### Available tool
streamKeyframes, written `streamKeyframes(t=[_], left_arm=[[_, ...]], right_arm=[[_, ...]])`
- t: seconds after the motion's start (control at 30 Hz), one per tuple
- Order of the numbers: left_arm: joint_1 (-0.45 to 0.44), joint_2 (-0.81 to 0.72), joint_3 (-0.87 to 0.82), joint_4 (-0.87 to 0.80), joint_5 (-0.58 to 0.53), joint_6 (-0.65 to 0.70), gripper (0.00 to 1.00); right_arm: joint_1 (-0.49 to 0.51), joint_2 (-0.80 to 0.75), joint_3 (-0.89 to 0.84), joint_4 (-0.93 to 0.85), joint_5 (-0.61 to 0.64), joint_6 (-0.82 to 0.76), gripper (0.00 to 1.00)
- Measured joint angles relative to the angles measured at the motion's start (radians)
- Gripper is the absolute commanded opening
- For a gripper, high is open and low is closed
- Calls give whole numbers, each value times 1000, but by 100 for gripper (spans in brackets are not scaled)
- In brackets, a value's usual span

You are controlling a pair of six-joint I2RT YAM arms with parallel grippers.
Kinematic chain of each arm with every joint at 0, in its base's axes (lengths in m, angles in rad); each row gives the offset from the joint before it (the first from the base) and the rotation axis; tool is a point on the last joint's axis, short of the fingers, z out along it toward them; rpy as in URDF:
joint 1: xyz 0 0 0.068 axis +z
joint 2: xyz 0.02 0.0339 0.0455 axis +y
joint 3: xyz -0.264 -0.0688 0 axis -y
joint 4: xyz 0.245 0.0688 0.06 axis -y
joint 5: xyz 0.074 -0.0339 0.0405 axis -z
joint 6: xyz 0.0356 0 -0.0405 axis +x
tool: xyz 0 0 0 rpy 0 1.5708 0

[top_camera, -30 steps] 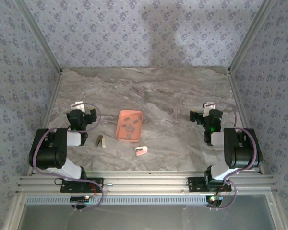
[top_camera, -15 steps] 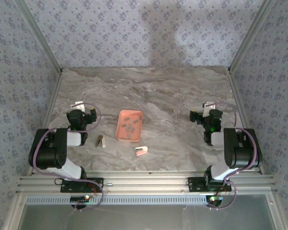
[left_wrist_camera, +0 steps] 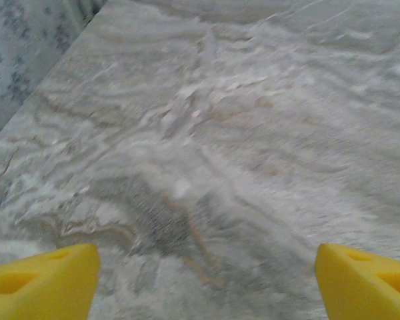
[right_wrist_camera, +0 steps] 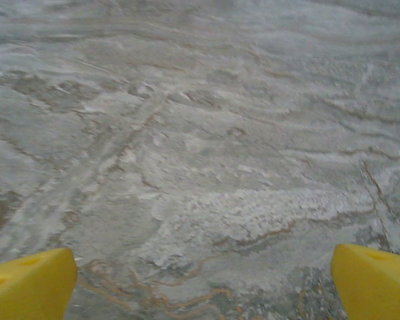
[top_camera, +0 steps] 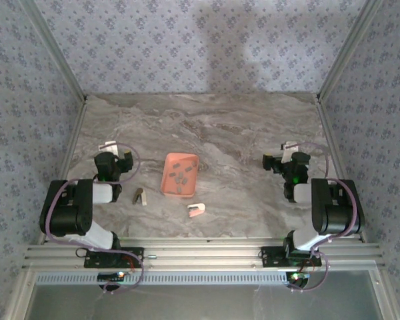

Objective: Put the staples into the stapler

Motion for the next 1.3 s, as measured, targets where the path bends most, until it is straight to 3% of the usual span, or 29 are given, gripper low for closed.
streamKeyframes(t=[0.13,0.3,0.5,0.7,1.03,1.3], left_arm=[[-57,-172,144,-219,38,5,77],[-100,-333,282,-435,97,-101,71],[-139,-436,226,-585,258,-253,68],[-205,-495,87,-663,338,-332,68],[-224,-597,-38,-653,348,-376,69],[-224,-632,-78,-613,337,-394,69]], right_arm=[[114,-125,111,-225,-22,-108,100],[325,-222,286,-444,-43,-248,100],[569,-235,365,-692,-71,-381,100],[752,-212,365,-899,-75,-454,100],[921,-49,371,-979,-86,-553,87],[957,96,431,-980,-96,-621,82]])
